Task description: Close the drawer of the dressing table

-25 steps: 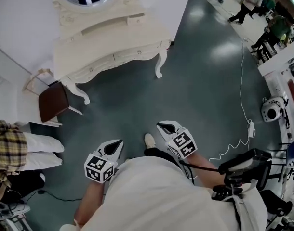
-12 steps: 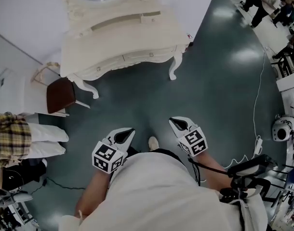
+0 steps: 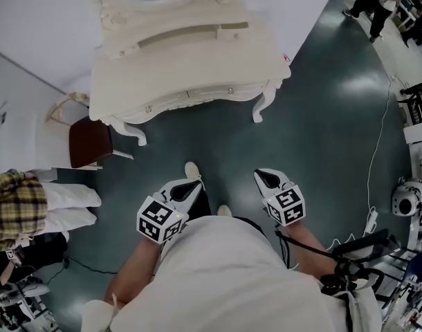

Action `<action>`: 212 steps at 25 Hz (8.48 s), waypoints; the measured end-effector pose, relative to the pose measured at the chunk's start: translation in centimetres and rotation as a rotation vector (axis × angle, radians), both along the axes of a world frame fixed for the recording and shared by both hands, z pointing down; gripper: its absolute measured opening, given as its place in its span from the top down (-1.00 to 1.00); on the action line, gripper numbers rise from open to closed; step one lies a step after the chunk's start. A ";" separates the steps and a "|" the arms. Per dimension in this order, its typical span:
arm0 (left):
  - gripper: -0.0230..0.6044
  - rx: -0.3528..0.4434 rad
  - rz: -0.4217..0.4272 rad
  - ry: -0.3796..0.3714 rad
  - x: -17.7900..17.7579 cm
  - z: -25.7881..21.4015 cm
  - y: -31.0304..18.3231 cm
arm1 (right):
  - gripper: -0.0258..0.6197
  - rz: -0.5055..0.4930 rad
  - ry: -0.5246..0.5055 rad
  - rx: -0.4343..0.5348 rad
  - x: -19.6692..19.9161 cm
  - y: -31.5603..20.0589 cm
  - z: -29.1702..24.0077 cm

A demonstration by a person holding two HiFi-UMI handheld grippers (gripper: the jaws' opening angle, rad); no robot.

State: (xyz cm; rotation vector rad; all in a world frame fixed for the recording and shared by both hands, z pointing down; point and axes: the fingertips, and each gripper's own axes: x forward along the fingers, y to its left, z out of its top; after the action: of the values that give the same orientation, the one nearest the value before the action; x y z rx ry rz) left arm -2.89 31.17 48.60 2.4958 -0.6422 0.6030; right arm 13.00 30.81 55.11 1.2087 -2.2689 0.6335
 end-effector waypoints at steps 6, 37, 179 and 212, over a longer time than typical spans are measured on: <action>0.92 0.015 0.049 0.033 -2.1 -1.4 -9.7 | 0.92 0.044 0.014 -0.021 -2.1 -8.7 -0.9; 0.92 0.008 -0.195 -0.004 -5.6 -2.6 -39.9 | 0.70 0.170 0.096 -0.023 4.5 -51.0 5.3; 0.92 0.016 -0.238 -0.005 -12.7 -2.6 -43.5 | 0.92 0.214 0.119 -0.188 -0.5 -53.8 7.3; 0.92 0.012 -0.156 0.025 -19.0 -0.6 -27.6 | 0.92 0.015 0.121 -0.041 -13.8 -33.9 0.6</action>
State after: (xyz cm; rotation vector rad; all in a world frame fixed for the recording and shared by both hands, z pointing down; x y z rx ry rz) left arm -21.93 3.54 47.98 2.4312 -0.8243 0.5105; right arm -0.79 -3.13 55.70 1.2130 -2.1385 0.5926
